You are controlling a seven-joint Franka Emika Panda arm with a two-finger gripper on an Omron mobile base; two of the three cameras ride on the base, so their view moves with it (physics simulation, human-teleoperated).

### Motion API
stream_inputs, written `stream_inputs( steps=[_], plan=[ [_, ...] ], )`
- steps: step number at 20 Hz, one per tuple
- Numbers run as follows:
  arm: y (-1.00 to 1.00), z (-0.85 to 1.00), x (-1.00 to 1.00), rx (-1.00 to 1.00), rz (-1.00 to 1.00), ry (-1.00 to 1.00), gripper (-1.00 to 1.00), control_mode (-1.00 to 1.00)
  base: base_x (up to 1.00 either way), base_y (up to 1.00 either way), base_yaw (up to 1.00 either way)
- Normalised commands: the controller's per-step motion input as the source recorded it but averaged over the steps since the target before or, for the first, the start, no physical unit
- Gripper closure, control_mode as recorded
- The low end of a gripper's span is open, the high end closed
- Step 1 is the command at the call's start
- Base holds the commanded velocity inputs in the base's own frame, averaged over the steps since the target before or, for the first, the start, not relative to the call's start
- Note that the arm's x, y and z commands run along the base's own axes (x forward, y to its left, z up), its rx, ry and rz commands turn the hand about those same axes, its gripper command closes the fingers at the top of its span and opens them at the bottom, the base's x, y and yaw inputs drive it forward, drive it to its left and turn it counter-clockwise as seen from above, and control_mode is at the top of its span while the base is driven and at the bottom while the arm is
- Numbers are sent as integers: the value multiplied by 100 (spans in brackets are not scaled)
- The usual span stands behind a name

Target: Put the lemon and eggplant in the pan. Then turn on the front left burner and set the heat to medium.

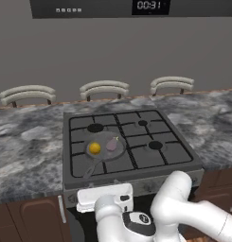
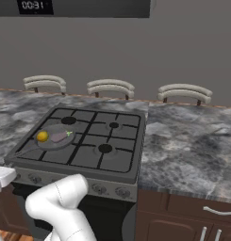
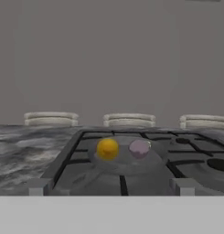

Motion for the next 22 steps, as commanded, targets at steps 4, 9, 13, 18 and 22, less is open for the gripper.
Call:
stream_inputs(
  steps=[4,9,13,18,22],
  plan=[
    [23,-18,-32,-15,0,-2,-100,-100,0,0,0],
    [30,-29,-6,-10,0,0,-100,-100,0,0,0],
    [25,-29,-13,0,0,-1,-100,-100,0,0,0],
    [4,-36,-26,0,0,-6,-100,-100,0,0,0],
    [0,-27,-13,0,0,-2,-100,-100,0,0,0]
  ],
)
